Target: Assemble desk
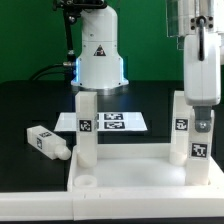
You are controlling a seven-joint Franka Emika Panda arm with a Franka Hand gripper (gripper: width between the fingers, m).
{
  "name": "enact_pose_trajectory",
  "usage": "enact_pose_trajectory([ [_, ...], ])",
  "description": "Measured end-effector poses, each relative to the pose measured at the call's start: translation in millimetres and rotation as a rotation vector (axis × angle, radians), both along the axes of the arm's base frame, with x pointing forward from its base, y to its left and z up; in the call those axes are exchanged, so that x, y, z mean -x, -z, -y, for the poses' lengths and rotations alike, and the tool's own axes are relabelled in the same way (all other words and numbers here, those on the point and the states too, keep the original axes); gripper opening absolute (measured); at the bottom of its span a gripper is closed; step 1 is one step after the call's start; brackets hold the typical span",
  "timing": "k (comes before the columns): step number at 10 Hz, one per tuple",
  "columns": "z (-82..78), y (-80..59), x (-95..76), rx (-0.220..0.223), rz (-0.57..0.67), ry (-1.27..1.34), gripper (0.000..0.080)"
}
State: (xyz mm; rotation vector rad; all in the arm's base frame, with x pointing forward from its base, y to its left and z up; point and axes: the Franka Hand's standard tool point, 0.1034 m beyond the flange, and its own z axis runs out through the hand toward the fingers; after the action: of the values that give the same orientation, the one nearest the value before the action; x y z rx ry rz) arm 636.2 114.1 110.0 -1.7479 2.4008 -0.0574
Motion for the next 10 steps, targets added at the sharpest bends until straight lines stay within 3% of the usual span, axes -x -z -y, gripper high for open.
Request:
enact_pose_trajectory([
  [1,0.4,0.2,-0.1,0.022,0.006,-0.098,0.048],
  [2,0.8,-0.3,-1.1,0.074,0.022,-0.365,0.0611],
  [3,0.9,0.1,-1.8,0.107,0.04,-0.585,0.0638],
  [7,0.0,1.0,-1.1,0.174,0.056,-0.953,0.0649],
  [8,-2.0,0.6,-1.4,0.261,0.05,-1.294,0.0649],
  [10,-1.0,0.5,-1.8,0.268,0.053,-1.345,0.0634],
])
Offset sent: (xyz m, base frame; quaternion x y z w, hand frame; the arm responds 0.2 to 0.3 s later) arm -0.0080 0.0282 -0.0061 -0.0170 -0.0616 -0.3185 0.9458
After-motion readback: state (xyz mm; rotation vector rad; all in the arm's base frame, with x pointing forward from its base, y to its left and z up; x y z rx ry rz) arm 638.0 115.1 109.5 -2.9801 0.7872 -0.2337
